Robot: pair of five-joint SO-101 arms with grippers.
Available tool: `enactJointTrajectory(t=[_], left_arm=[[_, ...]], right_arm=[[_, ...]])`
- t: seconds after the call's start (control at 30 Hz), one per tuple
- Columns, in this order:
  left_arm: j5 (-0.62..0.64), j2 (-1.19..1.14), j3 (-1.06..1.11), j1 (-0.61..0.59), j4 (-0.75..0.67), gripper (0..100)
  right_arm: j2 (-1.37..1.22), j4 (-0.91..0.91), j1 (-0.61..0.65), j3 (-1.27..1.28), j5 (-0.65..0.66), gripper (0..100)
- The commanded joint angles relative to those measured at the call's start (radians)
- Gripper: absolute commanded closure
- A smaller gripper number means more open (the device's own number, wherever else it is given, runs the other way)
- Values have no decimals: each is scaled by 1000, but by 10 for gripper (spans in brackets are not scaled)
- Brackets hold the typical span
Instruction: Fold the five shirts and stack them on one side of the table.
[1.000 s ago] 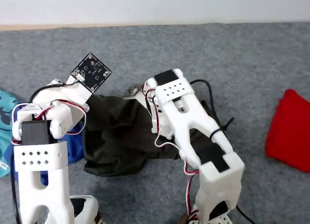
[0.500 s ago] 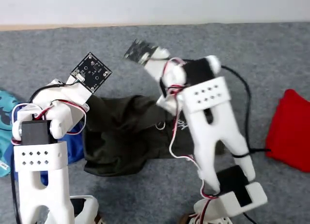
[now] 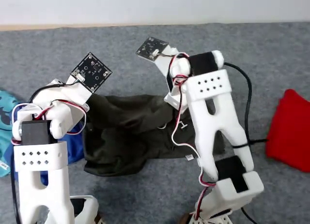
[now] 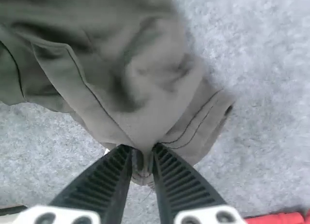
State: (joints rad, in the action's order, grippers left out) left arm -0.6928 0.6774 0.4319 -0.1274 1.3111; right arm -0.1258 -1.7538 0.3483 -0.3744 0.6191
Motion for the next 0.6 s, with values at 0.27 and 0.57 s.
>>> enactJointTrajectory(t=[0.27,0.57], left_arm=[[-3,15,-21,-5,-48,994],[256,15,-225,-81,-296,994]], right_arm=[[35,-25,-47,-226,48,987],[99,81,-170,-535,114,987]])
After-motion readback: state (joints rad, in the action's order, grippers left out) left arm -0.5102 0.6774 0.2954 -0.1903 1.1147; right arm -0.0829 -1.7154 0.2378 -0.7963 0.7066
